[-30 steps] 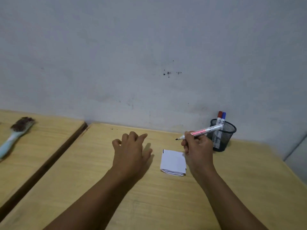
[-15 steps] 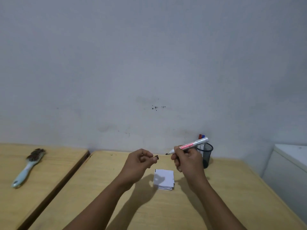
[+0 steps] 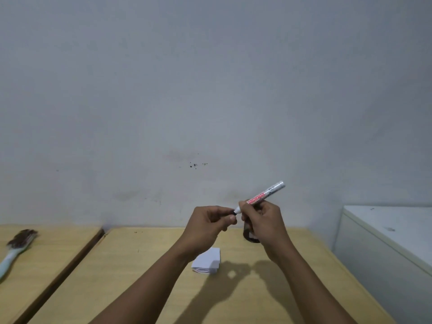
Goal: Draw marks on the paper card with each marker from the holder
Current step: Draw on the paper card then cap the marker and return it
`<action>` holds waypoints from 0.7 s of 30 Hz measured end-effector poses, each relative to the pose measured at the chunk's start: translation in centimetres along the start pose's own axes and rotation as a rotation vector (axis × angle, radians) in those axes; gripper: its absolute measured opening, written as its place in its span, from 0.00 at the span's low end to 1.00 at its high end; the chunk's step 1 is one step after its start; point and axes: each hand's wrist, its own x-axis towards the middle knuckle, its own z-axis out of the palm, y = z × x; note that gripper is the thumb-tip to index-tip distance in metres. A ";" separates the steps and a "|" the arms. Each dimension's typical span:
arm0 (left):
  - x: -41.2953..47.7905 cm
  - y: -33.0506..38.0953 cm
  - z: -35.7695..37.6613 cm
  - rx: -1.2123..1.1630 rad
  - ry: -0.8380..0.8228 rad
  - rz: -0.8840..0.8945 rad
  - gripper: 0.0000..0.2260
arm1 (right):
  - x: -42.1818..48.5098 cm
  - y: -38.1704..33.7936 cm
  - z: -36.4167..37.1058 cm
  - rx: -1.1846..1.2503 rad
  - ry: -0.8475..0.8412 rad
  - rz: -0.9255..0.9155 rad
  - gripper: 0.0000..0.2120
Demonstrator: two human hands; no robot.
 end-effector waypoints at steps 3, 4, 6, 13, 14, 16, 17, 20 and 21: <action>0.7 0.5 1.3 0.330 0.117 0.206 0.06 | 0.6 -0.6 -1.2 -0.076 -0.031 -0.008 0.13; 0.9 0.6 1.7 0.459 0.161 0.311 0.07 | 1.0 -0.6 -1.4 -0.076 -0.028 -0.004 0.14; 1.5 0.5 2.6 0.719 0.241 0.523 0.07 | 1.5 -0.8 -1.7 -0.098 0.013 0.006 0.14; 5.2 0.8 3.7 0.999 0.207 0.446 0.10 | 3.9 0.1 -4.8 -0.361 0.179 0.031 0.22; 6.1 1.2 3.7 1.018 0.204 0.433 0.10 | 4.3 0.7 -5.4 -0.479 0.243 -0.057 0.16; 7.6 1.9 3.8 1.054 0.170 0.452 0.10 | 4.8 1.2 -6.4 -0.667 0.216 -0.229 0.07; 8.3 2.2 4.1 1.058 0.138 0.474 0.10 | 5.3 1.5 -6.6 -0.750 0.156 -0.285 0.12; 10.3 2.4 4.9 0.980 0.060 0.561 0.09 | 7.2 1.9 -7.0 -0.786 0.124 -0.332 0.11; 11.0 2.4 5.3 0.940 0.051 0.579 0.09 | 8.0 2.1 -7.1 -0.770 0.140 -0.327 0.07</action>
